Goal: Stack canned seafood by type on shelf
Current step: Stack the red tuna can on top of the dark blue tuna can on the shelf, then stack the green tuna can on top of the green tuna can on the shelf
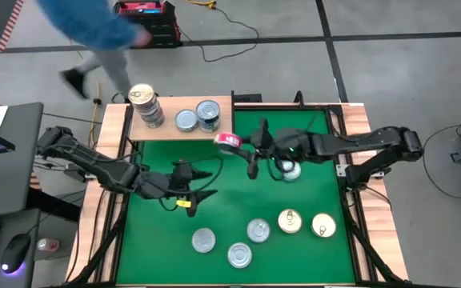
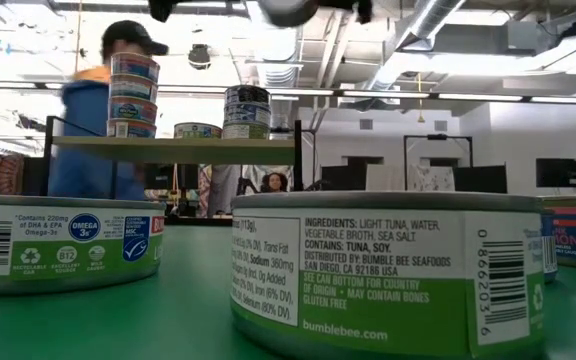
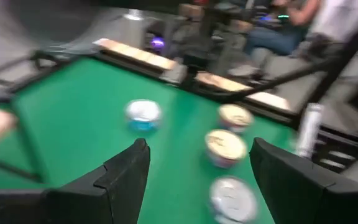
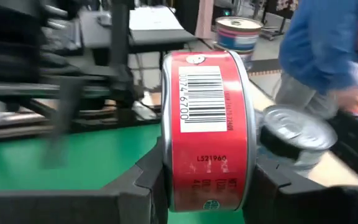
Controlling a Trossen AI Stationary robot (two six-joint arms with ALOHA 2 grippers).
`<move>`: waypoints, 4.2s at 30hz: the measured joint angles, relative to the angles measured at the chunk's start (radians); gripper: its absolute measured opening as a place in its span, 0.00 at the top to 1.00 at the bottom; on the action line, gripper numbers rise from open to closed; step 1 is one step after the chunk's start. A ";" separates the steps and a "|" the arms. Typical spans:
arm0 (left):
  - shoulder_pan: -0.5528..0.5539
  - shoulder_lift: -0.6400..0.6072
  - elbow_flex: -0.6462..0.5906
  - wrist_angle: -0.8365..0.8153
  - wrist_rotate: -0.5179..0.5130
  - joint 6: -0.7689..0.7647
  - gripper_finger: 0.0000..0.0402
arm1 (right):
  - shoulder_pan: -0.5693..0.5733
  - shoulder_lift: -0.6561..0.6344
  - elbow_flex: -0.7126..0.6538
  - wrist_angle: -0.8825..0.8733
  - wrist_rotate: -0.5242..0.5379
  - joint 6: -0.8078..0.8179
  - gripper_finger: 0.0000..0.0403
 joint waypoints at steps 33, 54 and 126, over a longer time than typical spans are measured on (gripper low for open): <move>-0.023 -0.334 -0.462 0.612 0.061 -0.117 0.55 | -0.233 0.386 0.584 -0.431 0.112 -0.778 0.59; -0.024 -0.481 -0.462 0.579 -0.025 -0.079 0.55 | -0.246 0.497 0.584 -0.338 0.088 -0.821 0.50; -0.018 0.047 -0.375 0.061 0.622 -0.508 0.56 | 0.003 0.379 0.402 -0.791 -0.482 0.135 0.34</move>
